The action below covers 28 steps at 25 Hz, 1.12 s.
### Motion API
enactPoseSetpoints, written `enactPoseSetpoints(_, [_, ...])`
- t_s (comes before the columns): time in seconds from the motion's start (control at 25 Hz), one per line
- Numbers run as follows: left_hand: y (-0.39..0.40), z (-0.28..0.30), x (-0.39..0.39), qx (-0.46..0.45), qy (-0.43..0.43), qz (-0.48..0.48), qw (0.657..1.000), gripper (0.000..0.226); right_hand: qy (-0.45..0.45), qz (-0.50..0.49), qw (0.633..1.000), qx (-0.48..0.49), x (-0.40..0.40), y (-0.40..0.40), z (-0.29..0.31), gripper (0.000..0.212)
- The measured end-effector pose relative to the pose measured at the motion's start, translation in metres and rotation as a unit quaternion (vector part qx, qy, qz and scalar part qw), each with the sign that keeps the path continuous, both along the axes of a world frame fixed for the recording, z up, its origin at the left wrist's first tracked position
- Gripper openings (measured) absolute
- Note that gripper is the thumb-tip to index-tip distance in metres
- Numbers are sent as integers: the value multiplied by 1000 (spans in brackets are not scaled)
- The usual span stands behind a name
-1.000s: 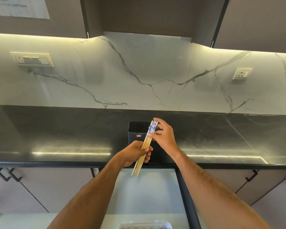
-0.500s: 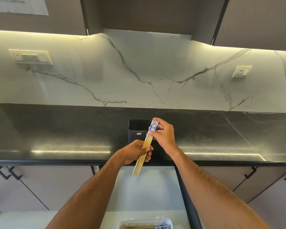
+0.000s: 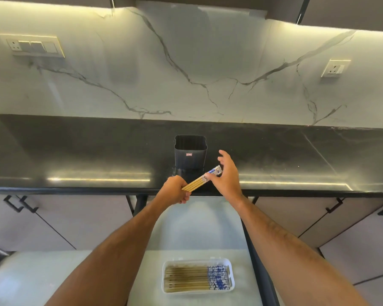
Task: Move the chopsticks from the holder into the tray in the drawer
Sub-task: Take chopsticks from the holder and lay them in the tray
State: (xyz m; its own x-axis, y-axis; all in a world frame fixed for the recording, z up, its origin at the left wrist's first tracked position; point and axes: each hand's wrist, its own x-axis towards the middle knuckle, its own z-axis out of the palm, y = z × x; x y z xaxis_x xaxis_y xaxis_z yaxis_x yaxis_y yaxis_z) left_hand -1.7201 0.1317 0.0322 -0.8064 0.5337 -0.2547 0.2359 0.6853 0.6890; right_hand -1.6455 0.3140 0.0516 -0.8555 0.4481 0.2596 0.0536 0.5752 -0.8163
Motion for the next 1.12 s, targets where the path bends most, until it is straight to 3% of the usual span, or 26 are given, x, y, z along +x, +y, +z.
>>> enactPoseSetpoints(0.04, [-3, -8, 1, -46, 36, -21, 998, 14, -18, 45, 993, 104, 5, 0, -6, 80])
enactPoseSetpoints(0.12, [-5, -24, 7, -117, 92, -62, 987, 14, -87, 168, 936, 296, 16, -7, -18, 67])
enactPoseSetpoints(0.2, [-4, -38, 21, -164, 135, -100, 972, 14, -181, 239, 859, 415, 27, -18, -36, 34])
enactPoseSetpoints(0.24, [-4, -47, 28, -177, 147, -116, 966, 13, -214, 245, 837, 439, 34, -22, -45, 18])
enactPoseSetpoints(0.28, [-4, -56, 36, -180, 157, -126, 963, 12, -235, 237, 829, 448, 40, -26, -55, 10])
enactPoseSetpoints(0.48, [-16, -105, 75, -157, 163, -141, 964, 5, -272, 207, 846, 409, 74, -31, -98, 13])
enactPoseSetpoints(0.68, [-42, -151, 114, -165, 174, -144, 960, 17, -322, 207, 844, 376, 121, -27, -160, 23])
enactPoseSetpoints(1.0, [-57, -213, 159, -198, 158, -172, 952, 21, -399, 279, 770, 411, 150, -37, -242, 18])
enactPoseSetpoints(1.12, [-57, -220, 158, -191, 146, -158, 958, 23, -403, 287, 770, 403, 149, -38, -256, 19])
